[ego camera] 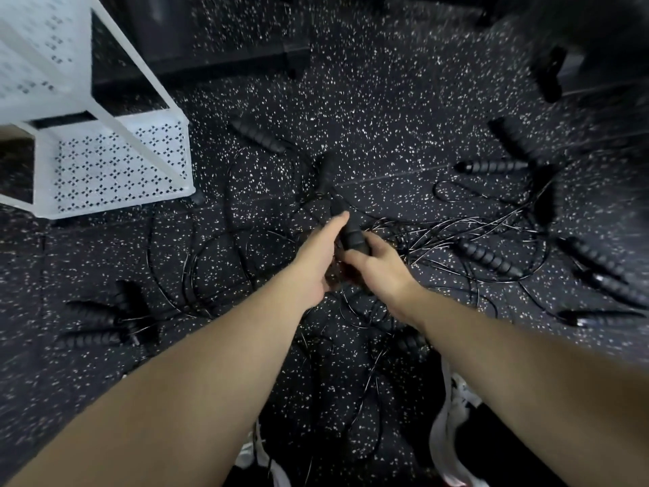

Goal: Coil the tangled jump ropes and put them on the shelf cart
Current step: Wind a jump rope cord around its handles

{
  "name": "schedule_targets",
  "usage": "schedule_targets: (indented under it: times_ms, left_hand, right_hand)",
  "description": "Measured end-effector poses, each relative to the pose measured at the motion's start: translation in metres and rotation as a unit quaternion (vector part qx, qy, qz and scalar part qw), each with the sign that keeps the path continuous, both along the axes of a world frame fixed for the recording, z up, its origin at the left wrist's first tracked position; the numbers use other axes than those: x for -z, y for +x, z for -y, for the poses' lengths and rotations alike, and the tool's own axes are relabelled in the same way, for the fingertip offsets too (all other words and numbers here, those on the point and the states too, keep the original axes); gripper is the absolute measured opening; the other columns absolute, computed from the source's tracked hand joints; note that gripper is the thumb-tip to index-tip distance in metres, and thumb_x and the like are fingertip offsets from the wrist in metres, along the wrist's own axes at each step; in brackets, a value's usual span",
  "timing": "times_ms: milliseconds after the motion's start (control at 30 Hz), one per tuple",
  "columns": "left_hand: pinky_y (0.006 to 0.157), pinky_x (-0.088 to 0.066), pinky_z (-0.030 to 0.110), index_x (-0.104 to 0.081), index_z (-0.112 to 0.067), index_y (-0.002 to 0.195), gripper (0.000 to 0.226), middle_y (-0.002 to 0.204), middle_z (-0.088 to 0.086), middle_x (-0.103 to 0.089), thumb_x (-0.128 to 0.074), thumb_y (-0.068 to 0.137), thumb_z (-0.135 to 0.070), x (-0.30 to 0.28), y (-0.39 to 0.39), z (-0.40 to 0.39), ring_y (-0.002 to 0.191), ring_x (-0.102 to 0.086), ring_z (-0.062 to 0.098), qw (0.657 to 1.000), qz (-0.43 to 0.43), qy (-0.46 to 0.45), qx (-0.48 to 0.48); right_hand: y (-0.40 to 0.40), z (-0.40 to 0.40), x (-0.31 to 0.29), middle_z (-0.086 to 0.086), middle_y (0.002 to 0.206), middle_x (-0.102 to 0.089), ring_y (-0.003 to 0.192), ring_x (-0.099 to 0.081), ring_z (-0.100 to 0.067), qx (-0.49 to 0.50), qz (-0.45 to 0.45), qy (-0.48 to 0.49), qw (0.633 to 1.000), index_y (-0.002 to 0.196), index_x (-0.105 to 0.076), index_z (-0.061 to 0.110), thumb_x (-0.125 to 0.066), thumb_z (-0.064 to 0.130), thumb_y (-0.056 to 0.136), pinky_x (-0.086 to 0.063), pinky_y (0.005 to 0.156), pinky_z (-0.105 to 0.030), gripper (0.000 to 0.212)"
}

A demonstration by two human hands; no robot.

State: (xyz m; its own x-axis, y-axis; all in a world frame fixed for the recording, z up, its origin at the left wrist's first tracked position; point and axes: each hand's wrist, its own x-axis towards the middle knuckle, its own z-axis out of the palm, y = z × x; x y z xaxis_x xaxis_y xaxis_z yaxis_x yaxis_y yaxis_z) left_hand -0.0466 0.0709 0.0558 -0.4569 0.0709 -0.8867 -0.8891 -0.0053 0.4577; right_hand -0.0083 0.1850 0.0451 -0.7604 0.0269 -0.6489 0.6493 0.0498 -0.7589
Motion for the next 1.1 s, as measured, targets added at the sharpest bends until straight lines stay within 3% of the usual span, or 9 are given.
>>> schedule_targets:
  times_ms: [200,333,433,567,700,800,933,1000,1100]
  left_hand:
    - [0.098,-0.055,0.043,-0.069,-0.019,0.114,0.043,0.113,0.005,-0.072,-0.075,0.084,-0.050,0.011,0.013,0.010,0.105,-0.068,0.025,0.998,-0.017,-0.059,-0.011]
    - [0.077,-0.053,0.034,-0.062,-0.024,0.099,0.005,0.108,0.001,-0.075,-0.062,0.096,-0.027,0.016,0.018,0.016,0.093,-0.069,0.018,0.993,-0.057,-0.068,-0.083]
    - [0.083,-0.059,0.038,-0.060,-0.021,0.101,0.005,0.103,0.007,-0.077,-0.060,0.096,-0.021,0.025,0.021,0.021,0.091,-0.073,0.024,0.983,-0.075,-0.055,-0.159]
    - [0.088,-0.061,0.044,-0.062,-0.022,0.101,0.006,0.105,0.009,-0.072,-0.063,0.094,-0.021,0.042,0.017,0.027,0.093,-0.071,0.027,0.966,-0.051,-0.057,-0.247]
    - [0.081,-0.058,0.039,-0.065,-0.016,0.108,0.015,0.097,0.005,-0.070,-0.063,0.094,-0.020,0.051,0.006,0.035,0.084,-0.067,0.023,0.945,-0.030,-0.045,-0.323]
    - [0.073,-0.050,0.037,-0.064,-0.015,0.092,0.008,0.080,0.002,-0.065,-0.065,0.085,-0.019,0.058,0.001,0.048,0.074,-0.060,0.023,0.923,-0.080,-0.108,-0.360]
    - [0.067,-0.047,0.033,-0.056,-0.022,0.084,0.012,0.078,0.001,-0.060,-0.062,0.089,-0.013,0.064,-0.002,0.077,0.067,-0.055,0.021,0.871,-0.169,-0.200,-0.415]
    - [0.069,-0.048,0.036,-0.054,-0.026,0.091,0.012,0.087,0.002,-0.059,-0.061,0.084,-0.020,0.067,-0.001,0.091,0.070,-0.051,0.022,0.864,-0.192,-0.231,-0.404]
    - [0.055,-0.050,0.027,-0.052,-0.032,0.123,0.035,0.102,0.002,-0.063,-0.057,0.091,-0.018,0.069,0.002,0.106,0.066,-0.055,0.021,0.878,-0.171,-0.242,-0.375]
  right_hand:
    - [0.012,-0.001,0.005,0.003,0.080,-0.068,0.055,-0.057,-0.004,-0.158,0.014,0.054,0.986,0.113,-0.061,0.029,-0.065,0.021,0.093,-0.044,0.052,-0.020,0.021]
    - [0.010,0.002,0.010,0.014,0.092,-0.070,0.079,-0.064,-0.001,-0.212,0.019,0.067,0.975,0.115,-0.064,0.036,-0.059,0.045,0.099,-0.045,0.068,-0.018,0.019]
    - [-0.003,0.002,0.020,0.011,0.092,-0.072,0.088,-0.066,-0.010,-0.233,-0.012,0.137,0.963,0.104,-0.067,0.043,-0.049,0.045,0.103,-0.051,0.080,-0.027,0.018]
    - [-0.038,0.017,0.031,0.006,0.091,-0.073,0.089,-0.066,-0.018,-0.358,-0.060,0.281,0.888,0.109,-0.073,0.036,-0.049,0.044,0.099,-0.053,0.078,-0.030,0.027]
    - [-0.066,0.045,0.054,0.008,0.091,-0.070,0.092,-0.066,-0.017,-0.347,-0.041,0.250,0.903,0.097,-0.071,0.035,-0.050,0.048,0.098,-0.054,0.081,-0.029,0.024]
    - [-0.079,0.060,0.073,0.000,0.088,-0.066,0.087,-0.065,-0.026,-0.280,-0.051,0.255,0.924,0.096,-0.059,0.029,-0.048,0.042,0.101,-0.048,0.071,-0.030,0.017]
    - [-0.088,0.061,0.096,-0.002,0.106,-0.061,0.097,-0.060,-0.025,-0.328,-0.061,0.335,0.881,0.120,-0.057,0.021,-0.057,0.036,0.095,-0.047,0.074,-0.032,0.029]
    - [-0.088,0.065,0.105,-0.001,0.107,-0.061,0.096,-0.061,-0.023,-0.354,-0.022,0.326,0.876,0.127,-0.054,0.022,-0.063,0.034,0.091,-0.048,0.071,-0.031,0.039]
    - [-0.082,0.070,0.113,0.001,0.102,-0.063,0.093,-0.066,-0.021,-0.377,0.054,0.306,0.873,0.133,-0.049,0.026,-0.067,0.030,0.090,-0.047,0.064,-0.028,0.047]
